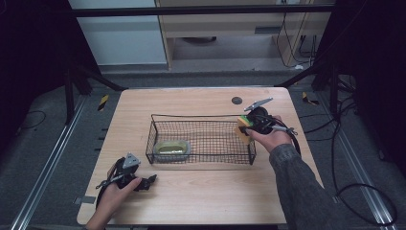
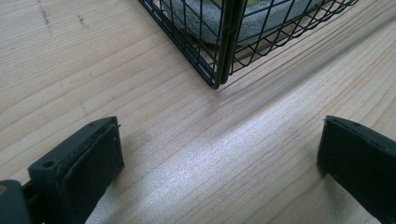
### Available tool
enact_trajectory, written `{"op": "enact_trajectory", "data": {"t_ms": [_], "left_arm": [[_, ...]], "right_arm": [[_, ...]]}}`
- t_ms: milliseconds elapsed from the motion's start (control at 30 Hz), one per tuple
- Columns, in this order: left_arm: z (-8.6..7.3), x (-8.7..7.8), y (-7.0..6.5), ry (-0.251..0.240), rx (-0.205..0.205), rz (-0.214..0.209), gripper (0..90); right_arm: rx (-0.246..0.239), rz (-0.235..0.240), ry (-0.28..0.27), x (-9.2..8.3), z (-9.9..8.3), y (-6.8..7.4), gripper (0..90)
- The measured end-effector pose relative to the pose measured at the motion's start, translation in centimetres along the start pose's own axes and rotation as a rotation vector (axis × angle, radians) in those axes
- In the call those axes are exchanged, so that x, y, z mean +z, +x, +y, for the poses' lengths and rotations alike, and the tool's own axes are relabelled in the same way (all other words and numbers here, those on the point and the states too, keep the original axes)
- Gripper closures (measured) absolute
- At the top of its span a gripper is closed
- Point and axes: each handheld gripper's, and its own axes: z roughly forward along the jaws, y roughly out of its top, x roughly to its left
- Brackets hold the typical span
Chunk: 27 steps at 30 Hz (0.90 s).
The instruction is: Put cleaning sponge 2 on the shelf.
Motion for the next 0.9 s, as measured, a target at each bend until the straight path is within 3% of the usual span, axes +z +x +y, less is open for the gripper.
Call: {"op": "enact_trajectory", "data": {"t_ms": [900], "left_arm": [[0.0, 0.0, 0.0, 0.000, 0.000, 0.000, 0.0]], "right_arm": [[-0.017, -0.020, 0.041, 2.6, -1.0, 0.5, 64.1]]}}
